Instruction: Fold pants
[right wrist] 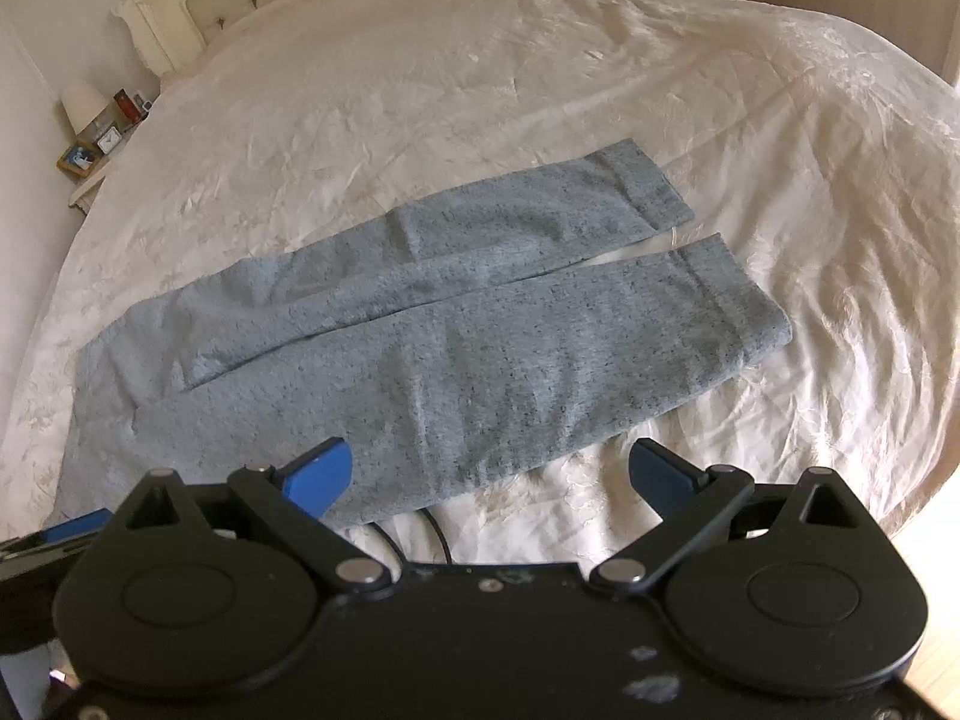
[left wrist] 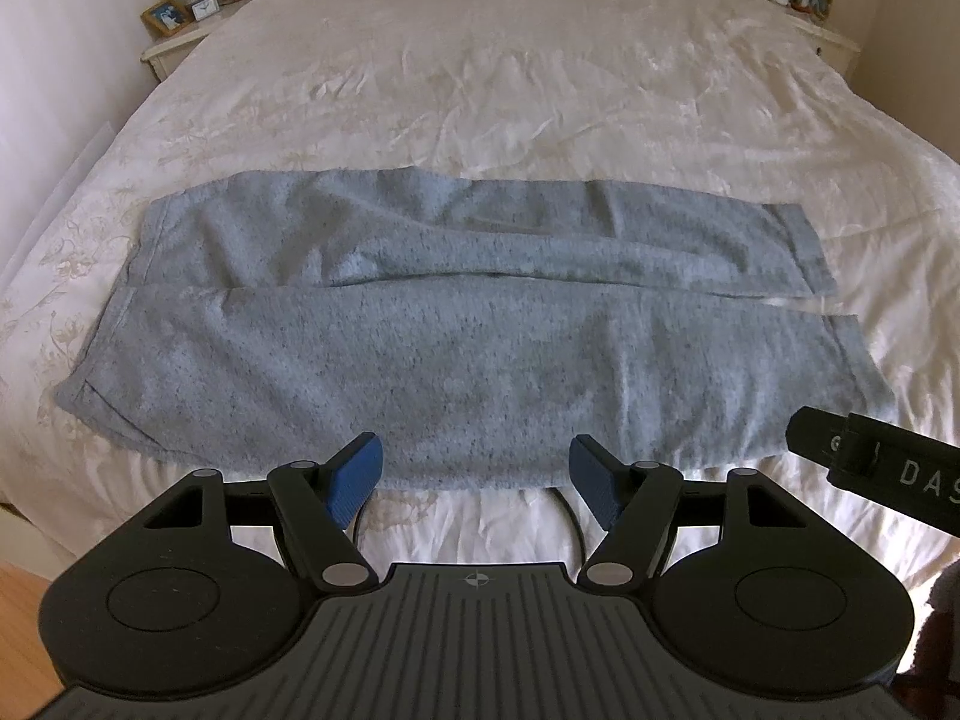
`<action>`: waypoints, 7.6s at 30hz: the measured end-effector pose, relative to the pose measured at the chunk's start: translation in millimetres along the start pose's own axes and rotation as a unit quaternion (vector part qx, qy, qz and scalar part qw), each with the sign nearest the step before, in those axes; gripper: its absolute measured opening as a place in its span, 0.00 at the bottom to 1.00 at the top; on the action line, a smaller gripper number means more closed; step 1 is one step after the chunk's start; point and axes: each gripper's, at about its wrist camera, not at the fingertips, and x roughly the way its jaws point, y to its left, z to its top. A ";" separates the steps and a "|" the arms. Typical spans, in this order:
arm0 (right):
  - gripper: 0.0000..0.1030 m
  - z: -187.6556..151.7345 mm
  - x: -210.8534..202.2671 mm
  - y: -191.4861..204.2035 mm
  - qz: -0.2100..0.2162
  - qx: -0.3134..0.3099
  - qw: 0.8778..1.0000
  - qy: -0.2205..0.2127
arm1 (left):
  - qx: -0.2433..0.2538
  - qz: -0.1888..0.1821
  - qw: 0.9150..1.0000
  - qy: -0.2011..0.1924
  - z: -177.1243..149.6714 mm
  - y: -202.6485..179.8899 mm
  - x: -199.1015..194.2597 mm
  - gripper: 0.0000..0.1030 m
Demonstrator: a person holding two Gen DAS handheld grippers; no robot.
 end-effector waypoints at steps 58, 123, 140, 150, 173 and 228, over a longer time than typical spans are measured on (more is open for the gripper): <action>0.99 0.8 43.0 41.5 -0.013 -0.063 0.995 0.071 | -0.006 0.029 0.997 0.065 16.5 21.2 37.2 0.66; 0.06 191.6 262.6 -36.7 -0.116 0.200 0.969 0.088 | -0.121 -0.037 0.982 0.141 269.8 156.2 294.9 0.49; 0.61 187.5 257.8 -45.4 -0.122 0.226 0.964 0.068 | -0.146 -0.011 0.965 0.216 274.8 152.7 357.0 0.49; 0.74 265.1 346.1 -26.8 -0.173 0.239 0.951 0.093 | -0.122 -0.005 0.970 0.209 260.4 135.8 359.3 0.49; 0.06 167.9 266.7 -45.5 -0.101 0.217 0.967 0.087 | -0.187 -0.031 0.957 0.222 270.8 172.7 353.0 0.49; 0.06 64.2 200.2 16.6 -0.146 -0.171 0.974 0.010 | -0.149 -0.028 0.981 0.125 17.1 188.7 204.5 0.03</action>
